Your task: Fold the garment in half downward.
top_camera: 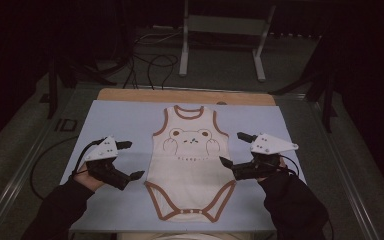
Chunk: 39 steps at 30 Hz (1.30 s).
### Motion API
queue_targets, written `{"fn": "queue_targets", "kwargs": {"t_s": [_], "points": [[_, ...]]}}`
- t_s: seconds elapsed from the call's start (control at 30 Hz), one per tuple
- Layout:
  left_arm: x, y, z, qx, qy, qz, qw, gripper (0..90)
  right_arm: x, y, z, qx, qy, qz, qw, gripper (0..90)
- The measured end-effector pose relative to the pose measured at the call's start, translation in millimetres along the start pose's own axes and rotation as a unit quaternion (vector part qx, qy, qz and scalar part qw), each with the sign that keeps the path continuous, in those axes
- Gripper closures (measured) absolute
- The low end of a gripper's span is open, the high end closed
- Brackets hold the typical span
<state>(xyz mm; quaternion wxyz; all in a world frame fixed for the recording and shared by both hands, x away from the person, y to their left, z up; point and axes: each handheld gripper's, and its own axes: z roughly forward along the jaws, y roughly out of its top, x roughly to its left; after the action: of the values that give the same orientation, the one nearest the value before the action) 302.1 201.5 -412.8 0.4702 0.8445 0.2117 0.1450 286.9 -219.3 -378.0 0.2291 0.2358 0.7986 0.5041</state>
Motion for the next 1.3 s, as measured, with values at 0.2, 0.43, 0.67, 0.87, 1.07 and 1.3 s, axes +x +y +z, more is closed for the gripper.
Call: {"fn": "queue_targets", "kwargs": {"t_s": [0.2,0.43,0.67,0.87,1.07,1.3], "points": [[10.7,7.9,10.6,0.008,0.034,-0.020,0.9992,0.0,-10.3,4.5,18.2,0.015,-0.022,0.018,0.9995,9.5],[14.6,4.8,29.6,0.020,0.044,-0.042,0.9979,0.0,-17.6,-2.8,33.3,0.025,-0.019,0.038,0.9988,9.6],[17.8,5.7,44.5,0.021,0.063,-0.056,0.9962,0.1,-28.2,-18.8,52.1,0.048,-0.036,0.052,0.9968,9.6],[25.9,3.6,57.2,0.026,0.100,-0.065,0.9926,0.1,-34.7,-33.7,64.5,0.070,-0.040,0.063,0.9948,10.0],[30.8,-1.0,67.9,0.023,0.099,-0.065,0.9927,0.0,-37.5,-50.4,73.0,0.087,-0.052,0.071,0.9923,10.0],[31.7,-5.7,87.1,0.027,0.090,-0.078,0.9926,0.1,-39.9,-66.1,78.5,0.078,-0.061,0.090,0.9910,9.9]]}}
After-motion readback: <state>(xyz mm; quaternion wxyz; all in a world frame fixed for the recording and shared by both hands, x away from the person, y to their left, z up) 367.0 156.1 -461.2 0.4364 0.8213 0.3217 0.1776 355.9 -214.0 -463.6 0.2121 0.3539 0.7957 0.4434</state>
